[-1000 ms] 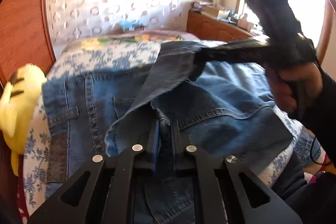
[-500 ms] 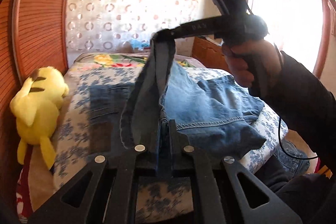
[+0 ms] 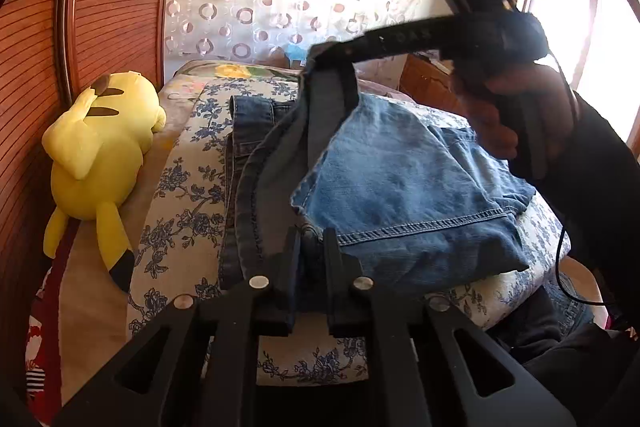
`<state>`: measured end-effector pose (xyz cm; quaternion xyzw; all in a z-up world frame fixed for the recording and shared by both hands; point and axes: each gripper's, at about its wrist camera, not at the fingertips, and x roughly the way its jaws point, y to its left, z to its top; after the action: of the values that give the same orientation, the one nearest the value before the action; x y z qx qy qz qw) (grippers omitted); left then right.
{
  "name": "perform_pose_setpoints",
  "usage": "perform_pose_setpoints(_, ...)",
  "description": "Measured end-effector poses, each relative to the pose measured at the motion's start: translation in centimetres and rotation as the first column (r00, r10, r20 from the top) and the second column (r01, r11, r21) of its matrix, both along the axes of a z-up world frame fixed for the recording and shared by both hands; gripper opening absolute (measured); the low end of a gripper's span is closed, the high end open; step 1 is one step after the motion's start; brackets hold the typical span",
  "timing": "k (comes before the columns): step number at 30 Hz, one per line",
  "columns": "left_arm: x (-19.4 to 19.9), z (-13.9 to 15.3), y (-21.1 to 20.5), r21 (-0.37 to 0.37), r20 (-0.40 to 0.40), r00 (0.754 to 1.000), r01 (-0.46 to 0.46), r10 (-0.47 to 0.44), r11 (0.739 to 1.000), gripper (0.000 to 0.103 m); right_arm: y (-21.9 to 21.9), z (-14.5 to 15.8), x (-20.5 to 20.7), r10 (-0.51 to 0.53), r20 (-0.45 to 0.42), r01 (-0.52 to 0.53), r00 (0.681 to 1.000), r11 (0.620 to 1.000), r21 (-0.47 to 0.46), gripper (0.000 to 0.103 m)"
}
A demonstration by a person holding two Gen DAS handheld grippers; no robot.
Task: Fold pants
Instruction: 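Grasp the jeans edge with the left gripper, lift and fold it over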
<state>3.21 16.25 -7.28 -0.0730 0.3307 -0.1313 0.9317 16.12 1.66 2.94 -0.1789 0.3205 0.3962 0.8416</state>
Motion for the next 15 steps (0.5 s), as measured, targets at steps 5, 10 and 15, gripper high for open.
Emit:
perform_pose_setpoints(5,0.3,0.0,-0.1,0.021,-0.006,1.0,-0.003,0.003,1.0,0.012,-1.0,1.2,0.6,0.048,-0.101,-0.039,0.994,0.995,0.089,0.042)
perform_pose_setpoints(10,0.6,-0.1,-0.3,0.042,-0.017,1.0,-0.001,0.001,0.999,0.018,-2.1,1.7,1.5,0.051,-0.112,-0.038,0.992,0.992,0.119,0.047)
perform_pose_setpoints(15,1.2,0.0,-0.4,0.073,-0.024,0.999,-0.02,0.022,0.997,0.04,-1.1,-0.2,2.8,0.049,-0.194,-0.035,0.98,0.997,0.076,0.065)
